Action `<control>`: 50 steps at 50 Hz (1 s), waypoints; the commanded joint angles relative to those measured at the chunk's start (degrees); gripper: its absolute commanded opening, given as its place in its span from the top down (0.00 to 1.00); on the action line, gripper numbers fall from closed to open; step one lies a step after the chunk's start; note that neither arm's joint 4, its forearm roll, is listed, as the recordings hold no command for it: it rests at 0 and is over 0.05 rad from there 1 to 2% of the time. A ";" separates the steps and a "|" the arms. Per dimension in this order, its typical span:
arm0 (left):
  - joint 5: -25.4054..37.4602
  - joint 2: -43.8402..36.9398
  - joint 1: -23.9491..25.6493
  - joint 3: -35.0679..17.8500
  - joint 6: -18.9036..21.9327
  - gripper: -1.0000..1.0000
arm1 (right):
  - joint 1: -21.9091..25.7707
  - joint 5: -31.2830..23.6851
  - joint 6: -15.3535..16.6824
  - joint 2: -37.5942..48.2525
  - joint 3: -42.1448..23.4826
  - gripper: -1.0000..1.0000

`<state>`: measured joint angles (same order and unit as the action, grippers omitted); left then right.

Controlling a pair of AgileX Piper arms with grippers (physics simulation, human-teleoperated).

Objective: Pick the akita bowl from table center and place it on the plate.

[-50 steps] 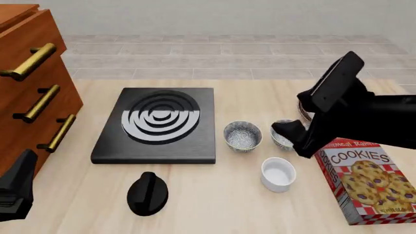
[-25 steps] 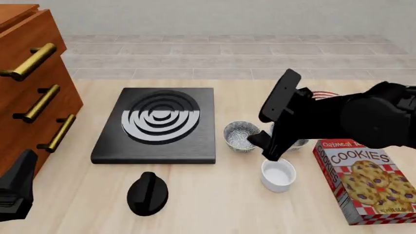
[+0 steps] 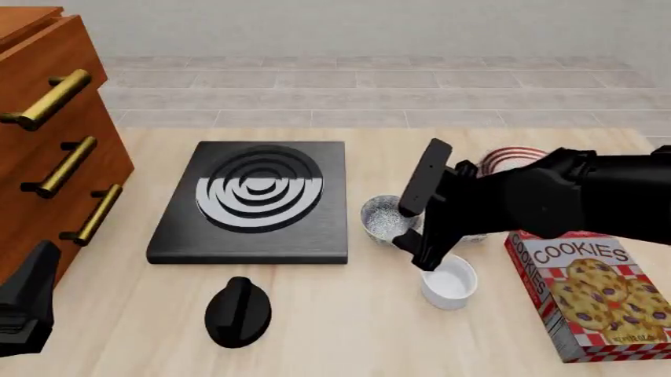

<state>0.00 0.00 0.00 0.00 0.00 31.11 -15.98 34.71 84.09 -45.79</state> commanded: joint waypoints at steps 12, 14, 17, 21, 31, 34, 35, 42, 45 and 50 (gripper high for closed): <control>0.00 0.00 0.00 0.00 0.00 0.00 | 0.52 3.17 2.03 6.69 -0.56 0.00; 0.00 0.00 0.00 0.00 0.00 0.00 | -0.06 3.70 2.91 7.37 -0.50 0.00; 0.00 0.00 0.00 0.00 0.00 0.00 | -0.71 4.45 4.12 8.14 -0.53 0.00; 0.00 0.00 0.00 0.00 0.00 0.00 | -0.74 5.35 4.73 9.46 -0.46 0.00; 0.00 0.00 0.00 0.00 0.00 0.00 | -1.99 5.96 6.86 11.57 -2.16 0.00; 0.00 0.00 0.00 0.00 0.00 0.00 | -2.41 5.81 7.75 12.20 -2.64 0.00; 0.00 0.00 0.00 0.00 0.00 0.00 | -2.44 5.56 7.91 12.32 -2.99 0.00; 0.00 0.00 0.00 0.00 0.00 0.00 | -2.09 5.26 8.58 14.07 -4.45 0.00; 0.00 0.00 0.00 0.00 0.00 0.00 | -2.38 6.00 9.25 15.14 -4.38 0.00; 0.00 0.00 0.00 0.00 0.00 0.00 | -1.66 6.06 8.26 16.37 -4.85 0.00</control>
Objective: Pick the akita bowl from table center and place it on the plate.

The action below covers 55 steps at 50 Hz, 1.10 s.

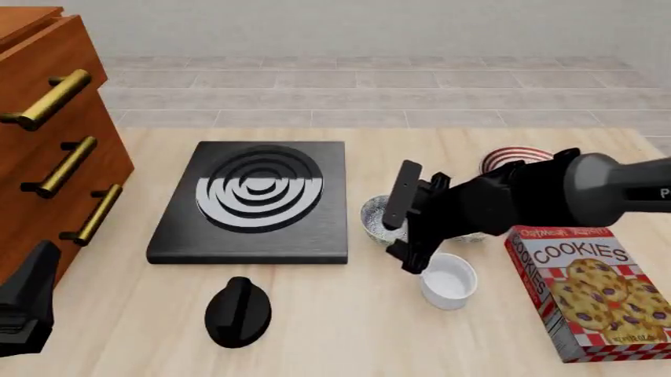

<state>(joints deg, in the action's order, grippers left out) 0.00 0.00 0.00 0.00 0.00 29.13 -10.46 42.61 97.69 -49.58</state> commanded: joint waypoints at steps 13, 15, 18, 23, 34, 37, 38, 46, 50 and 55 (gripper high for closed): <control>0.00 0.00 0.00 0.00 0.00 0.00 | 1.57 0.80 -0.96 4.70 -1.96 0.00; 0.00 0.00 0.00 0.00 0.00 0.00 | 1.80 0.76 -1.26 4.86 -2.02 0.00; 0.00 0.00 0.00 0.00 0.00 0.00 | 1.57 0.65 -1.49 5.03 -2.37 0.00; 0.00 0.00 0.00 0.00 0.00 0.00 | 1.58 0.42 -1.80 5.49 -2.82 0.00; 0.00 0.00 0.00 0.00 0.00 0.00 | 1.94 1.23 -1.70 7.10 -3.11 0.00; 0.00 0.00 0.00 0.00 0.00 0.00 | 2.12 1.26 -1.60 7.04 -3.07 0.00; 0.00 0.00 0.00 0.00 0.00 0.00 | 2.17 1.30 -1.73 7.09 -3.10 0.00; 0.00 0.00 0.00 0.00 0.00 0.00 | 3.68 1.63 -2.20 6.85 -2.51 1.00; 0.00 0.00 0.00 0.00 0.00 0.00 | 3.51 2.05 -1.08 6.30 -2.48 1.00; 0.00 0.00 0.00 0.00 0.00 0.00 | 4.02 2.92 -0.71 5.80 -1.88 1.00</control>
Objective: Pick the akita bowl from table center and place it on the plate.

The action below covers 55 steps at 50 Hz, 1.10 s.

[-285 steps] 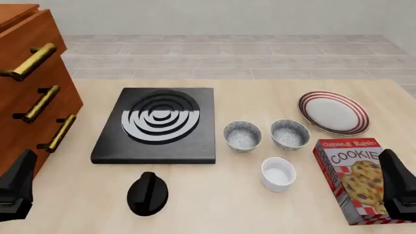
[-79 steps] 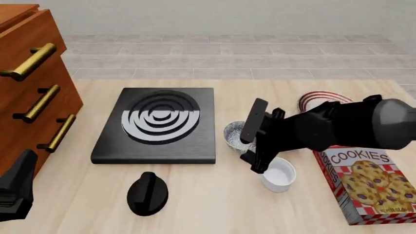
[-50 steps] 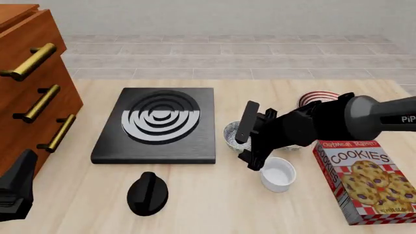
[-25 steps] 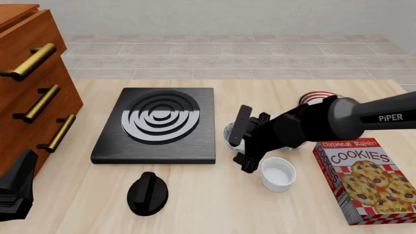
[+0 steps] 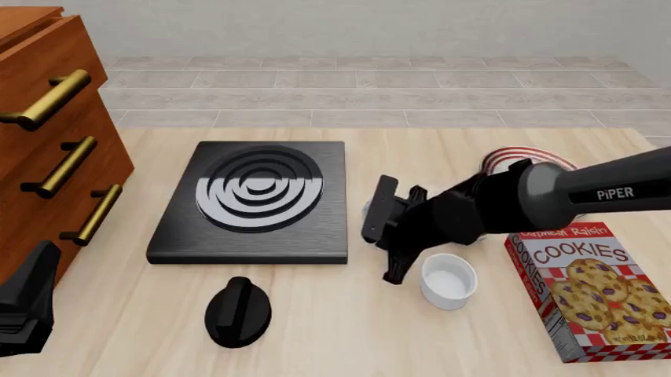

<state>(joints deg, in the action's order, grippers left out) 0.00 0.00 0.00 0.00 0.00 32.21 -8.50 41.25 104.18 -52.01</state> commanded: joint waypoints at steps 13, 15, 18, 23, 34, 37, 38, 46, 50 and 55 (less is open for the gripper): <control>0.00 0.00 0.00 0.00 0.00 0.00 | 2.06 -0.21 -0.26 -2.34 -0.12 1.00; 0.00 0.00 0.00 0.00 0.00 0.00 | 1.92 -0.38 -0.24 -2.54 -0.23 1.00; 0.00 0.00 0.00 0.00 0.00 0.00 | 1.62 -0.22 0.21 -2.67 -0.21 1.00; 0.00 0.00 0.00 0.00 0.00 0.00 | 1.41 -0.72 0.35 -3.47 -0.63 1.00; 0.00 0.00 0.00 0.00 0.00 0.00 | 1.69 -3.07 -0.49 -6.17 -1.73 1.00; 0.00 0.00 0.00 0.00 0.00 0.00 | 4.44 -5.39 -6.29 -8.58 -4.19 1.00; 0.00 0.00 0.00 0.00 0.00 0.00 | 3.77 -5.63 -5.18 -8.33 -4.23 1.00; 0.00 0.00 0.00 0.00 0.00 0.00 | 2.13 -6.39 -3.80 -9.71 -4.73 1.00; 0.00 0.00 0.00 0.00 0.00 0.00 | 1.93 -7.01 -3.95 -10.53 -4.78 1.00; 0.00 0.00 0.00 0.00 0.00 0.00 | 0.88 -7.59 -2.86 -11.27 -4.47 1.00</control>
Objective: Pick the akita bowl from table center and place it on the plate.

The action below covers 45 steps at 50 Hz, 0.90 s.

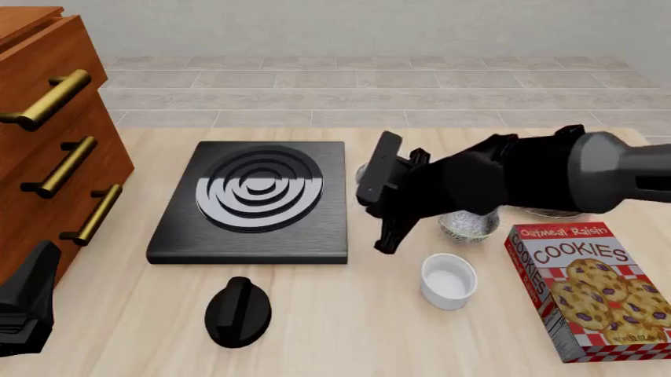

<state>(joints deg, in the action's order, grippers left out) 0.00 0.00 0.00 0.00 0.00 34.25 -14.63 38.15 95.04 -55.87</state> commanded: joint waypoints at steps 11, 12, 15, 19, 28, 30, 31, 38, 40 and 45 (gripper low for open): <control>0.00 0.00 0.00 0.00 0.00 0.00 | -1.46 -3.46 -1.90 -5.19 -2.00 1.00; 0.00 0.00 0.00 0.00 0.00 0.00 | -1.54 -3.59 -2.28 -5.51 -2.16 1.00; 0.00 0.00 0.00 0.00 0.00 0.00 | -2.25 -3.77 -3.01 -5.90 -2.69 1.00; 0.00 0.00 0.00 0.00 0.00 0.00 | -3.23 -3.63 -5.23 -7.77 -3.92 1.00; 0.00 0.00 0.00 0.00 0.00 0.00 | -5.11 -3.27 -6.74 -8.27 -4.76 1.00; 0.00 0.00 0.00 0.00 0.00 0.00 | -5.66 -3.21 -6.63 -8.29 -4.89 1.00; 0.00 0.00 0.00 0.00 0.00 0.00 | -5.89 -3.28 -6.92 -8.25 -5.04 1.00; 0.00 0.00 0.00 0.00 0.00 0.00 | -8.05 -2.72 -7.81 -7.99 -5.66 1.00; 0.00 0.00 0.00 0.00 0.00 0.00 | -8.94 -3.04 -8.19 -8.20 -5.98 1.00; 0.00 0.00 0.00 0.00 0.00 0.00 | -10.85 -2.85 -9.06 -8.24 -6.53 1.00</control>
<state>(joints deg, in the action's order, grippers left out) 0.00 0.00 0.00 0.00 0.00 26.46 -17.75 30.89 87.29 -61.11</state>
